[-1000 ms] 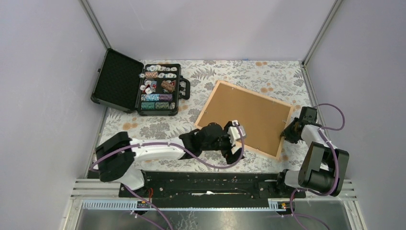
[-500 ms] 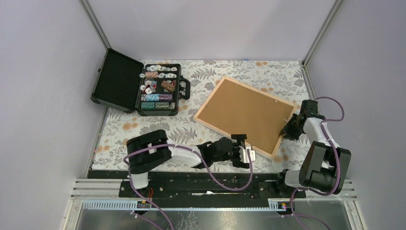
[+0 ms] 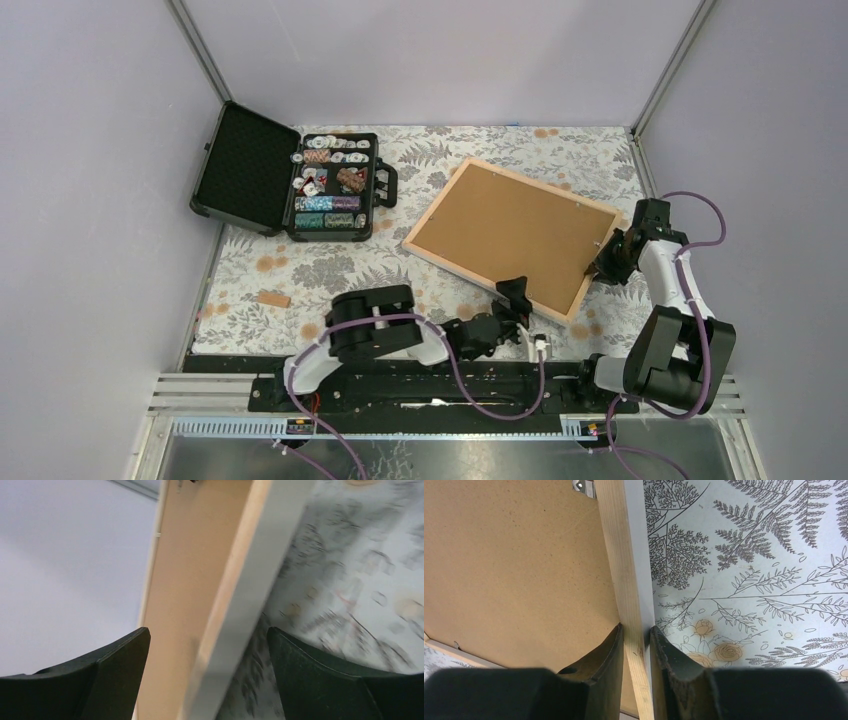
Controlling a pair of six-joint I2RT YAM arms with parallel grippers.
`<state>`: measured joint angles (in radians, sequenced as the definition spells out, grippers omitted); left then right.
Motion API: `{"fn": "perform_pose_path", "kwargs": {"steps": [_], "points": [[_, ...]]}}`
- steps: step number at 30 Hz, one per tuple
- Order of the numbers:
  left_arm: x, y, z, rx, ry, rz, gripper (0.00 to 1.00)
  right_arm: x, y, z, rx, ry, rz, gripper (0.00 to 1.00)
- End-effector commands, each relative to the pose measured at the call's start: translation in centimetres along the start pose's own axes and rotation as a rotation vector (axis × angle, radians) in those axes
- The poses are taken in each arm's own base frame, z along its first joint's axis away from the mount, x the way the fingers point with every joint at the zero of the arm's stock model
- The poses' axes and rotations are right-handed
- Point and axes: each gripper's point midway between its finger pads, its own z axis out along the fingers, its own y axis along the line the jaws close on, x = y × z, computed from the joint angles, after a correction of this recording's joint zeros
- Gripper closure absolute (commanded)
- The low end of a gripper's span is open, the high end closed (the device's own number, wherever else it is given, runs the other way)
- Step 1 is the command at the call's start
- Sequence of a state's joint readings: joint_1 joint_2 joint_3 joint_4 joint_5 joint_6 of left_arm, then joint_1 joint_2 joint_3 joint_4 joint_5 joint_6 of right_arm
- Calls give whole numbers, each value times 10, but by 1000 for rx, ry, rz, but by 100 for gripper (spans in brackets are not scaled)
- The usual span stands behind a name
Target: Put the photo into the frame
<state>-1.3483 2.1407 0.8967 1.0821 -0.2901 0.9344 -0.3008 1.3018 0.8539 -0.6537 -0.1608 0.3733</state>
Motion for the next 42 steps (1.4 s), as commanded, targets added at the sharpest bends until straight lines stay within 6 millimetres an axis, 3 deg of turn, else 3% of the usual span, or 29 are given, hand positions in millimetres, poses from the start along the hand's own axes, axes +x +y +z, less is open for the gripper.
{"fn": "perform_pose_path", "kwargs": {"steps": [1, 4, 8, 13, 17, 21, 25, 27, 31, 37, 40, 42], "points": [[-6, 49, 14, -282, 51, 173, 14, -13, 24, -21, -101, -60, -3, 100], [4, 50, 17, -305, 59, 253, 24, -13, 27, -24, -118, -67, 0, 100], [5, 72, 15, -362, 53, 243, 37, -13, 32, -29, -143, -75, 1, 100], [-19, 86, 15, -370, -2, 228, 65, -13, 35, -38, -162, -95, -11, 100], [-33, 100, 8, -407, -26, 238, 100, -17, 38, -49, -180, -132, -38, 100], [-57, 118, -6, -430, -54, 183, 100, -29, 45, -74, -194, -194, -74, 70], [-71, 128, -16, -371, -22, 52, 100, -43, 80, -135, -354, -324, -169, 23], [-77, 133, -21, -351, 0, 0, 100, -48, 103, -172, -464, -374, -209, 14], [-103, 152, -40, -307, -5, -147, 100, -54, 141, -250, -627, -447, -280, 7], [-142, 199, -73, -240, -45, -452, 100, -50, 170, -368, -779, -625, -323, 0], [-156, 222, -92, -226, -84, -573, 100, -45, 185, -412, -877, -668, -342, 0], [-168, 237, -103, -194, -123, -665, 100, -42, 190, -431, -911, -691, -347, 0]]}}
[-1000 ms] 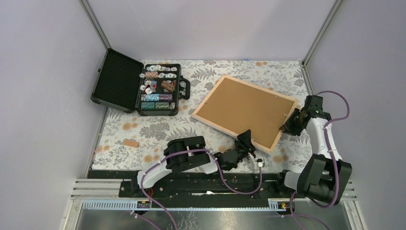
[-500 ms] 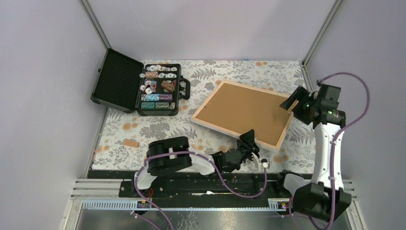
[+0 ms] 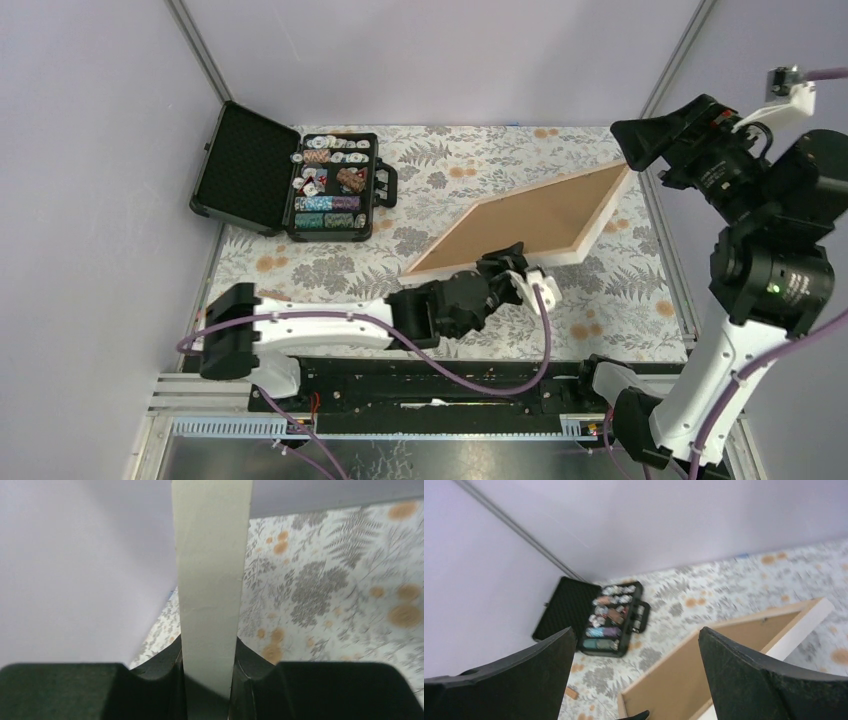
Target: Put the photo into the frame
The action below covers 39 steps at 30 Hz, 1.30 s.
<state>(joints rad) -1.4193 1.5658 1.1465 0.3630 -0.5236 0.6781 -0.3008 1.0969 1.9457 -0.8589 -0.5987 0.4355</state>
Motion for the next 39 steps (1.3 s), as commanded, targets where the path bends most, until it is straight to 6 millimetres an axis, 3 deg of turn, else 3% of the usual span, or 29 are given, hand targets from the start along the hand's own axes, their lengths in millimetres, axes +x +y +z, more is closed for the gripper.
{"fn": "perform_pose_path", "kwargs": {"steps": [1, 4, 8, 14, 19, 26, 32, 34, 39], "points": [[-71, 49, -28, 32, -149, -442, 100, -11, 38, -14, -111, 8, 53, 0], [-85, 73, -41, 86, -208, -621, 100, -14, 47, -20, -135, 0, 54, 0], [-78, 101, -48, 146, -240, -877, 100, -8, 46, -22, -129, 5, 64, 0], [-38, 148, -52, 200, -303, -1289, 100, 3, 34, -15, -109, 37, 85, 0], [3, 168, -44, 242, -346, -1560, 100, 11, 25, -11, -88, 53, 88, 0], [64, 170, -22, 197, -412, -1826, 100, 27, 10, -1, -75, 90, 116, 0], [105, 145, 13, 240, -386, -1981, 100, 39, 0, 4, -70, 118, 126, 0], [119, 140, 17, 228, -407, -2034, 100, 43, -3, 6, -65, 126, 129, 0], [162, 141, 11, 2, -455, -2068, 100, 52, -9, 10, -64, 147, 142, 0]]}}
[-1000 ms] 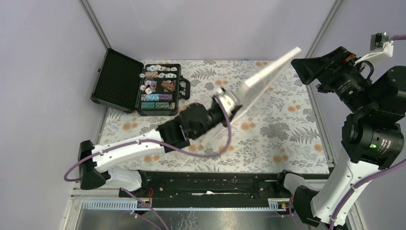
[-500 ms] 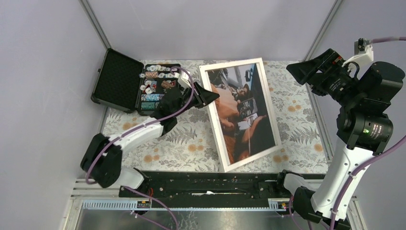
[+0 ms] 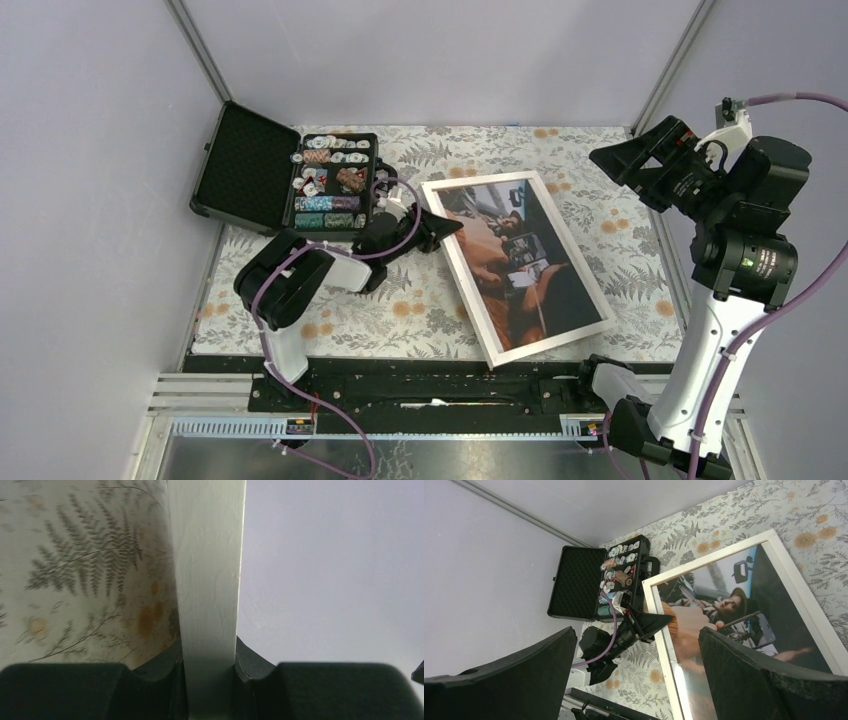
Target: Put the photo into the frame
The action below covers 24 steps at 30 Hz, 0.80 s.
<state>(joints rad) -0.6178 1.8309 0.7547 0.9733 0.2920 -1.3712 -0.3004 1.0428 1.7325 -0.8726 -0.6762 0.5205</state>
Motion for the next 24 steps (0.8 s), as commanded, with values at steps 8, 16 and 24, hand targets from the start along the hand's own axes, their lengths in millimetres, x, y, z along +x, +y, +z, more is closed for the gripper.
{"fn": "perform_pose_path", "kwargs": {"steps": [8, 16, 24], "points": [[-72, -70, -64, 262, -601, -44, 100, 8, 2, 6, -61, 14, -33, 0], [-62, -60, -69, 220, -815, -151, 100, 16, -1, 9, -60, 36, -27, 0], [-30, -43, -51, 188, -784, -189, 100, 22, 0, 8, -67, 47, -24, 0]]}}
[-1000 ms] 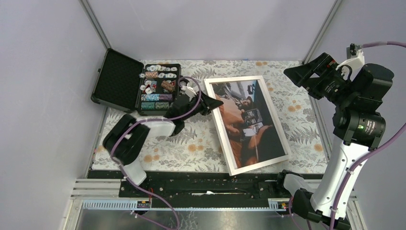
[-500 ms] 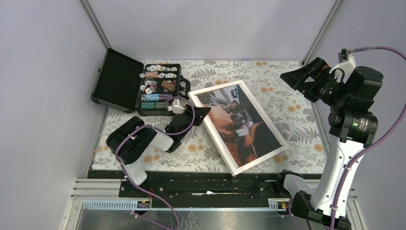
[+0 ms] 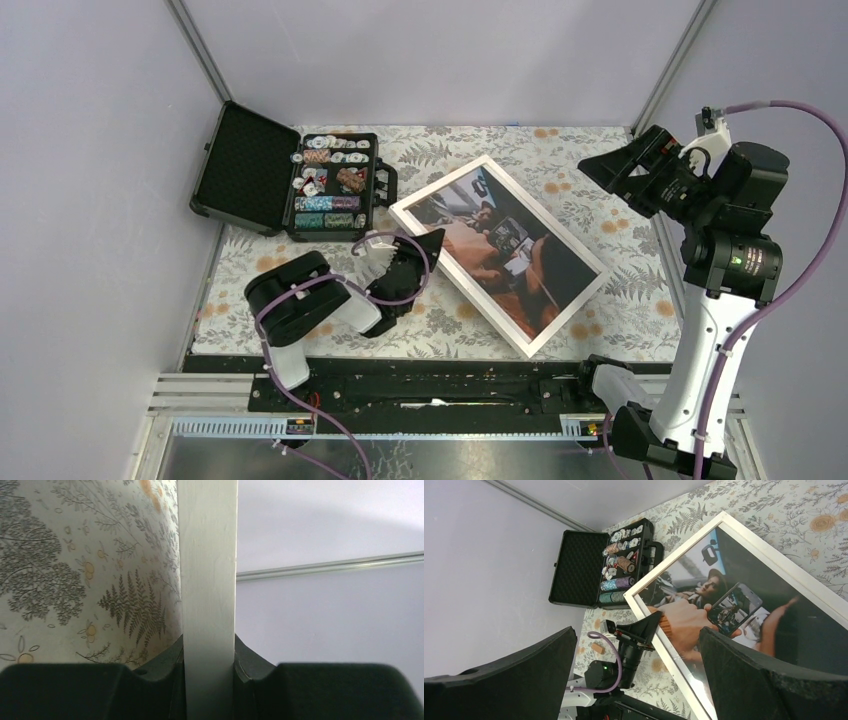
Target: Put the photo into the frame
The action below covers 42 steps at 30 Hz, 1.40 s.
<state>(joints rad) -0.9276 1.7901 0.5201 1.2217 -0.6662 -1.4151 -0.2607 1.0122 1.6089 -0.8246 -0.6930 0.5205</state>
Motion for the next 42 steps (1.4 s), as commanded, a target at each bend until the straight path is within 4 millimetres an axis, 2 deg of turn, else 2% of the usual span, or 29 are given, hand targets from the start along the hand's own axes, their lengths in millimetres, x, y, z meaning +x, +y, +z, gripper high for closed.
{"fn": "perform_pose_path", "kwargs": {"steps": [1, 6, 8, 12, 16, 22, 24, 27, 28, 33, 36, 42], "points": [[-15, -61, 0, 178, -128, -231, 100, -1, 11, -4, -43, -17, -45, 0], [7, -52, -15, 178, -149, -303, 100, 2, 9, -3, -41, -10, -38, 0], [14, -45, -15, 167, -171, -304, 100, 3, 9, -3, -46, -11, -35, 0], [33, -34, -5, 158, -201, -334, 100, 3, 13, -5, -57, -12, -30, 0], [56, -38, 8, 170, -212, -280, 100, 4, 12, -4, -60, -5, -30, 0], [78, -17, 21, 159, -203, -264, 97, 7, 11, -3, -62, 5, -26, 0], [83, -13, 21, 156, -192, -260, 91, 7, 10, -3, -62, 7, -24, 0], [83, -15, 15, 144, -189, -222, 69, 9, 10, -3, -63, 7, -26, 0], [83, -17, 14, 136, -185, -199, 64, 9, 10, -3, -64, 7, -23, 0], [94, -10, 13, 1, -104, -105, 48, 7, 13, -2, -74, 3, -12, 0], [106, -6, 8, -78, -18, -84, 44, 6, 15, -5, -75, -5, -16, 0], [122, 16, -8, -325, 100, 18, 26, 7, 17, -7, -75, -10, -4, 0]]}}
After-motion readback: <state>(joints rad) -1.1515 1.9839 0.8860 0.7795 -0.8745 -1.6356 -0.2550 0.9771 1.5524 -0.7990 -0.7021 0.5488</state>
